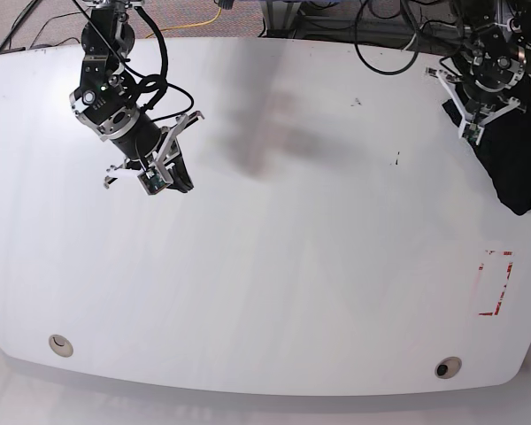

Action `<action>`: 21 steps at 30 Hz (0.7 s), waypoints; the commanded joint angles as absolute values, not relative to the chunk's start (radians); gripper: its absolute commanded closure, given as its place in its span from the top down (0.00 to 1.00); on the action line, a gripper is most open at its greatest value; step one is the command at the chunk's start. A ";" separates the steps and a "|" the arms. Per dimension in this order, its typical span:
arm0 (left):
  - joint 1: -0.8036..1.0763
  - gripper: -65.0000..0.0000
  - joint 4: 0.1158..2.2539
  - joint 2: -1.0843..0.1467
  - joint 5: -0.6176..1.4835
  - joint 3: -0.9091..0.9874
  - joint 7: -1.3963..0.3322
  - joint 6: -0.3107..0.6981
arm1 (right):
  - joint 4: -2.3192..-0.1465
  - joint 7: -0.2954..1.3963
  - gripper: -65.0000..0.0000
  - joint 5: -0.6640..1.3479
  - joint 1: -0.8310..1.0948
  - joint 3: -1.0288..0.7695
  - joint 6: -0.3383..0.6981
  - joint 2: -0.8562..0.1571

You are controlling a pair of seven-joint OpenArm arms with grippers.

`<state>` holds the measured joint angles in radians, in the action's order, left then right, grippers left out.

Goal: Layout the t-shirt on the table in an organized manner, then fold the t-shirt properly
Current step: 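Carry the bundle with the left gripper off the table edge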

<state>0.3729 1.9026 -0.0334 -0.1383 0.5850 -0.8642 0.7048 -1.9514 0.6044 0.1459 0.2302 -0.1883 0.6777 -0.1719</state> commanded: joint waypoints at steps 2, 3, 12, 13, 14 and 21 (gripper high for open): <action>0.374 0.00 1.905 -0.097 -0.142 0.625 -0.855 0.698 | -1.974 0.578 0.04 0.162 0.225 -0.191 0.676 -0.179; 0.374 0.00 1.897 -0.110 -0.140 0.641 -0.855 0.698 | -1.974 0.578 0.04 0.162 0.226 -0.191 0.676 -0.179; 0.367 0.00 1.791 -0.231 -0.139 0.780 -0.855 0.698 | -1.974 0.578 0.04 0.162 0.229 -0.193 0.676 -0.179; 0.367 0.00 1.784 -0.239 -0.139 0.789 -0.854 0.698 | -1.974 0.578 0.04 0.162 0.231 -0.193 0.677 -0.179; 0.366 0.00 1.771 -0.248 -0.139 0.802 -0.854 0.698 | -1.975 0.578 0.04 0.162 0.234 -0.194 0.677 -0.179; 0.344 0.00 1.771 -0.255 -0.137 0.854 -0.855 0.698 | -2.003 0.578 0.04 0.162 0.255 -0.194 0.677 -0.179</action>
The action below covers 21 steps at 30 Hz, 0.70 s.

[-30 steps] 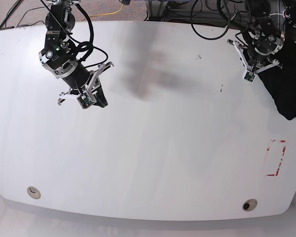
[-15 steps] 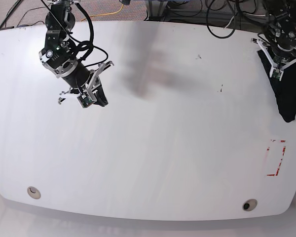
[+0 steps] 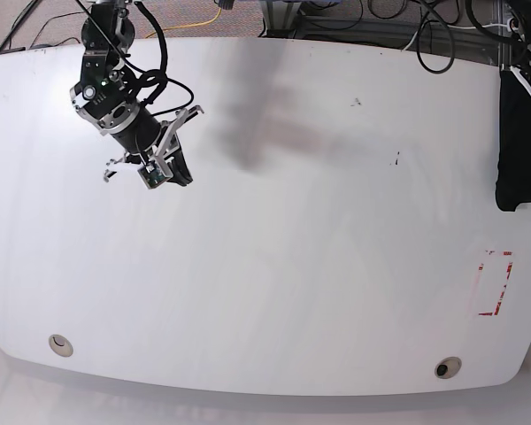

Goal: Layout the t-shirt on the table in an organized manner, then fold the t-shirt properly
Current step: 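Carry the bundle with the left gripper off the table edge, then lower the bundle beside the table and release it with the left gripper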

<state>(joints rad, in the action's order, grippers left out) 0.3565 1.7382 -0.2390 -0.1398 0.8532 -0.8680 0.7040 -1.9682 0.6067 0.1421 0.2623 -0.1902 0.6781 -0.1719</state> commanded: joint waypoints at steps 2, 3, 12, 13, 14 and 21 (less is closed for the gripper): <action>0.346 0.00 1.793 -0.252 -0.137 0.854 -0.855 0.698 | -2.008 0.578 0.04 0.162 0.257 -0.194 0.677 -0.179; 0.346 0.00 1.814 -0.249 -0.137 0.852 -0.857 0.698 | -2.009 0.578 0.04 0.162 0.257 -0.194 0.677 -0.177; 0.289 0.00 1.874 -0.193 -0.143 0.728 -0.857 0.698 | -2.009 0.578 0.04 0.162 0.257 -0.194 0.677 -0.177; 0.268 0.00 1.873 -0.193 -0.145 0.714 -0.857 0.698 | -2.009 0.578 0.04 0.162 0.257 -0.194 0.677 -0.177; 0.255 0.00 1.871 -0.193 -0.147 0.704 -0.857 0.698 | -2.009 0.578 0.04 0.162 0.257 -0.194 0.677 -0.177; 0.185 0.00 1.797 -0.200 -0.150 0.642 -0.857 0.698 | -2.009 0.578 0.04 0.162 0.257 -0.194 0.677 -0.177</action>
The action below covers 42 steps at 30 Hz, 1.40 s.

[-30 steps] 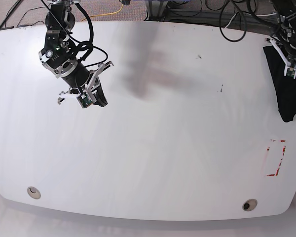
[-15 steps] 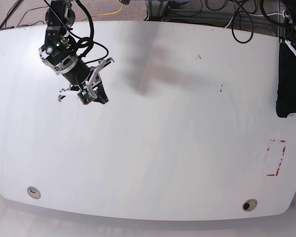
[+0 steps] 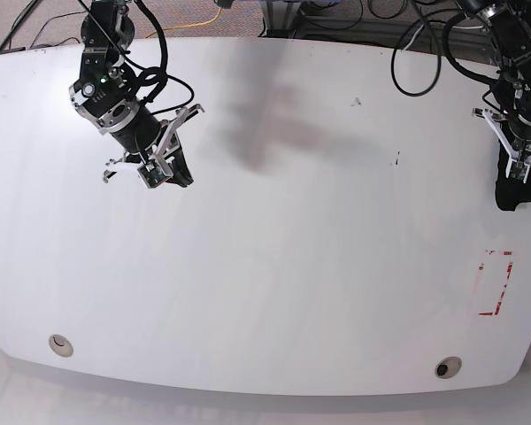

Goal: Layout the t-shirt on the table in an organized manner, then fold the t-shirt properly
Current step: 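Lower the bundle beside the table and release it with the left gripper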

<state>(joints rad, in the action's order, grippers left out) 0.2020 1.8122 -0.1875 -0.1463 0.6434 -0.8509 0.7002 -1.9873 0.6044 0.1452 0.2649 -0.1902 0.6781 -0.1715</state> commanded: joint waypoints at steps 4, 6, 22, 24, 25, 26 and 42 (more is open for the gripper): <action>0.176 0.00 1.739 -0.226 -0.177 0.634 -0.857 0.698 | -2.011 0.578 0.04 0.162 0.257 -0.194 0.677 -0.177; 0.176 0.00 1.698 -0.242 -0.179 0.633 -0.852 0.698 | -2.011 0.578 0.04 0.162 0.257 -0.194 0.677 -0.177; 0.180 0.00 1.549 -0.363 -0.174 0.680 -0.811 0.698 | -2.011 0.578 0.04 0.163 0.260 -0.197 0.677 -0.177; 0.179 0.00 1.538 -0.364 -0.174 0.702 -0.791 0.698 | -2.011 0.576 0.04 0.163 0.271 -0.197 0.677 -0.177; 0.177 0.00 1.532 -0.364 -0.174 0.708 -0.786 0.698 | -2.011 0.576 0.04 0.163 0.272 -0.196 0.677 -0.177; 0.176 0.00 1.521 -0.364 -0.174 0.714 -0.783 0.698 | -2.011 0.576 0.04 0.163 0.274 -0.196 0.677 -0.177; 0.117 0.00 1.509 -0.377 -0.173 0.656 -0.783 0.698 | -2.018 0.575 0.04 0.163 0.297 -0.199 0.677 -0.177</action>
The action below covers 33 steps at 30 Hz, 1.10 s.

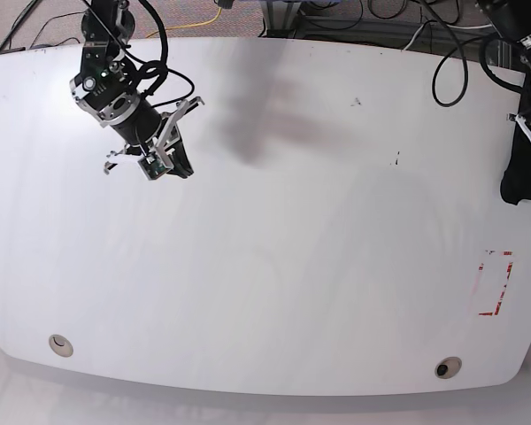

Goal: Layout the t-shirt on the table in an organized manner, then fold the t-shirt properly
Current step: 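Lower the bundle beside the table and release it with the left gripper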

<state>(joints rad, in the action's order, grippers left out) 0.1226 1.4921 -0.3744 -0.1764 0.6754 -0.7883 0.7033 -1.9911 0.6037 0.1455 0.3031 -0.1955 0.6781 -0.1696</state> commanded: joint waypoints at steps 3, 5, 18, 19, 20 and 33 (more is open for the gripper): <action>0.113 0.00 1.511 -0.349 -0.173 0.627 -0.783 0.698 | -2.018 0.575 0.04 0.163 0.298 -0.199 0.677 -0.177; 0.093 0.00 1.511 -0.335 -0.173 0.615 -0.783 0.698 | -2.018 0.575 0.04 0.163 0.298 -0.199 0.677 -0.177; 0.005 0.00 1.503 -0.285 -0.182 0.559 -0.783 0.698 | -2.018 0.575 0.04 0.163 0.302 -0.199 0.677 -0.177; 0.004 0.00 1.503 -0.285 -0.182 0.558 -0.783 0.698 | -2.018 0.575 0.04 0.163 0.302 -0.199 0.677 -0.177; -0.002 0.00 1.503 -0.285 -0.182 0.558 -0.783 0.698 | -2.018 0.575 0.04 0.163 0.302 -0.200 0.677 -0.177; -0.081 0.00 1.325 -0.400 -0.177 0.562 -0.773 0.698 | -2.018 0.575 0.04 0.196 0.314 -0.214 0.677 -0.185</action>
